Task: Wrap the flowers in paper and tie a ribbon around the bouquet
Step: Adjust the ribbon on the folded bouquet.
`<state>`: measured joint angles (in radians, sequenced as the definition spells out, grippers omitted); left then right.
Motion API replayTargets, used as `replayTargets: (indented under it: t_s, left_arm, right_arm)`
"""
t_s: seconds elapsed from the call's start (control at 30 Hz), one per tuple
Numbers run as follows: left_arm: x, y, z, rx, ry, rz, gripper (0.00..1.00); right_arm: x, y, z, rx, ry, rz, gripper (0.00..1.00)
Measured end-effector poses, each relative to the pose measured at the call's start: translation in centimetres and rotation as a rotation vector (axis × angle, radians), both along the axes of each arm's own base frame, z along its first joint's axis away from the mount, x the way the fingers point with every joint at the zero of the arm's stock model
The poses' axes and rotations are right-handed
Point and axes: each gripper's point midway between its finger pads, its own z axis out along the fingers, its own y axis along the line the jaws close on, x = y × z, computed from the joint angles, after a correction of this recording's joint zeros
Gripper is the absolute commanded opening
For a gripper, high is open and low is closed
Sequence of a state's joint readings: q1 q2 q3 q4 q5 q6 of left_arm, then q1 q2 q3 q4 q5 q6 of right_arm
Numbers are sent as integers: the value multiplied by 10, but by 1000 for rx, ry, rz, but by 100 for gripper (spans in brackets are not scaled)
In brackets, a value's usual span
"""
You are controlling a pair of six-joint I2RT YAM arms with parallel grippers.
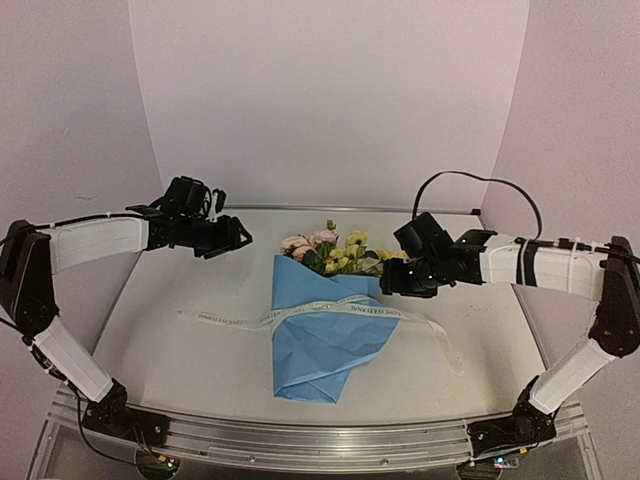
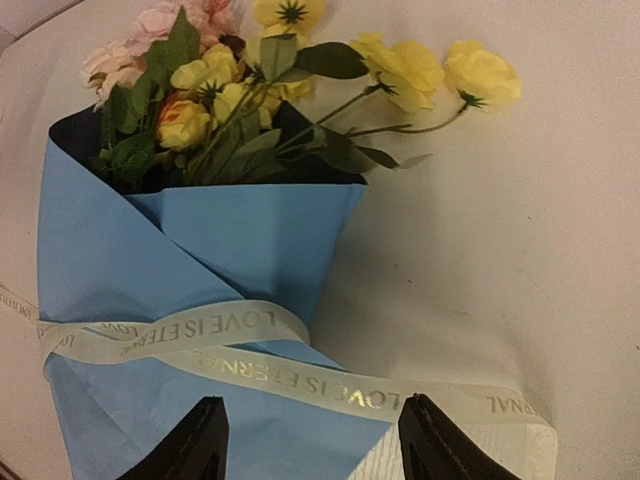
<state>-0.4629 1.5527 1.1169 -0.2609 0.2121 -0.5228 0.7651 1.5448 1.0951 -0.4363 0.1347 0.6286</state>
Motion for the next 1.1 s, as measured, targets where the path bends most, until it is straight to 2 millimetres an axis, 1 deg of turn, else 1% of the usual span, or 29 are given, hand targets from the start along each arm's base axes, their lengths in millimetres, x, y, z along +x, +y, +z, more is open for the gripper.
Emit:
replayTargets:
  t_s: [0.1,0.2,0.33,0.4,0.5,0.67,0.8,0.87,1.0,1.1]
  left_arm:
    - [-3,-38,-13,-21,51,-101,55]
    - [-3,-74,-26,-40,93,-185,54]
    - [-7,-114,-40,-67,147,-271,51]
    - [-5,-131,-42,-83,159,-296,50]
    - [-3,-153,-47,-111,182,-326,49]
    - [-2,-173,-58,-139,227,-347,48]
    - [-4,-177,-72,-143,273,-341,47]
    - [-5,-178,-77,-146,287,-341,47]
    - [-4,-180,-81,-151,304,-334,46]
    - [-2,-181,-84,-152,311,-329,46]
  right_arm:
    - [11,27,-13,-2,11,92,51]
    - [13,44,-31,-15,37,169,48]
    - [9,55,-48,-43,67,236,47]
    - [9,58,-51,-54,66,257,48]
    - [10,59,-52,-68,61,276,53]
    - [13,60,-53,-83,51,280,54]
    - [16,62,-62,-103,58,284,53]
    - [16,60,-66,-115,66,286,52]
    - [17,58,-68,-131,61,285,44]
    - [19,57,-69,-142,57,280,35]
